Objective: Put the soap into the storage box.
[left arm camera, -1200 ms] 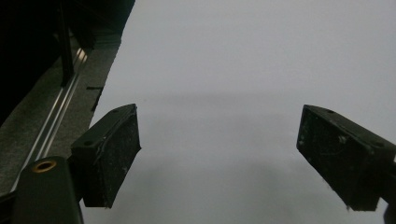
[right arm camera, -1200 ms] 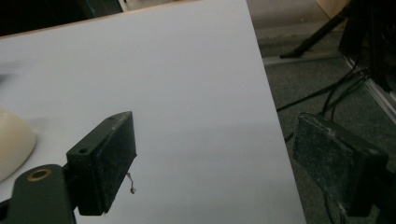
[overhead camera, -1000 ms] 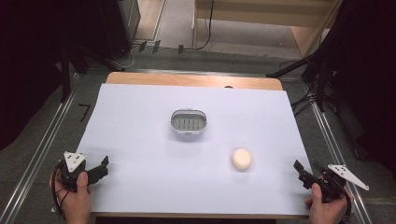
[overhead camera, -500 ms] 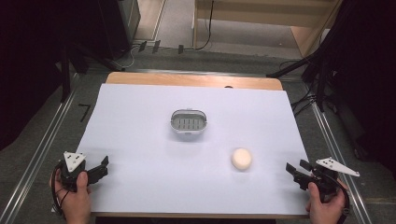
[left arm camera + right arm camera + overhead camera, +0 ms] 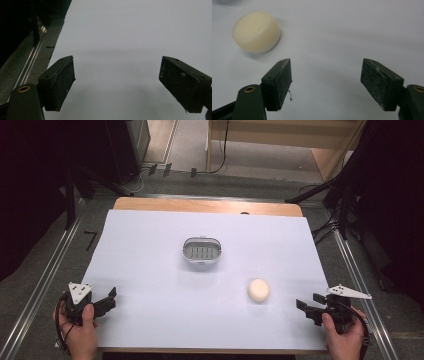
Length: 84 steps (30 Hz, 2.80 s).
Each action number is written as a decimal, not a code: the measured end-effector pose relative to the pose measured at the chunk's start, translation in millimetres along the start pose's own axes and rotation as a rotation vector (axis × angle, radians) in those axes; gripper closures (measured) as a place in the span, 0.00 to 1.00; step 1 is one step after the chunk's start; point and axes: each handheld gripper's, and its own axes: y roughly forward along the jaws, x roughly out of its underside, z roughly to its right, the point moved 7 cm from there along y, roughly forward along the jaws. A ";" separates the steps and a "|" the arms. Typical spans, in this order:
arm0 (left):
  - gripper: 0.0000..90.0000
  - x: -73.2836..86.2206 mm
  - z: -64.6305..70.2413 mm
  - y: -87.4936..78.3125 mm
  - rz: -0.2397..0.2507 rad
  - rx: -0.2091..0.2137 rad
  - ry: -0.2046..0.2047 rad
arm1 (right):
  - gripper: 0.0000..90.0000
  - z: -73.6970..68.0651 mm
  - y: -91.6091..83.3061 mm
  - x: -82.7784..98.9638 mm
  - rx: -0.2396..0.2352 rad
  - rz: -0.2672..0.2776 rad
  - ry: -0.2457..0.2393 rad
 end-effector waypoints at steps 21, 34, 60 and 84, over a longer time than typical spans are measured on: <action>0.16 -0.3 0.0 -1.9 0.018 0.003 0.002 | 0.22 -34.2 13.1 -1.6 -0.016 -0.210 -0.102; 0.16 -0.4 0.3 -2.0 0.020 0.006 0.005 | 0.16 -41.9 25.4 -3.2 0.001 -0.289 -0.108; 0.16 -0.4 0.3 -2.1 0.021 0.009 0.004 | 0.16 -72.4 53.4 -10.9 -0.015 -0.351 -0.161; 0.16 -0.3 0.3 -1.5 0.014 0.008 0.005 | 0.16 -99.7 80.1 -28.3 -0.049 -0.349 -0.172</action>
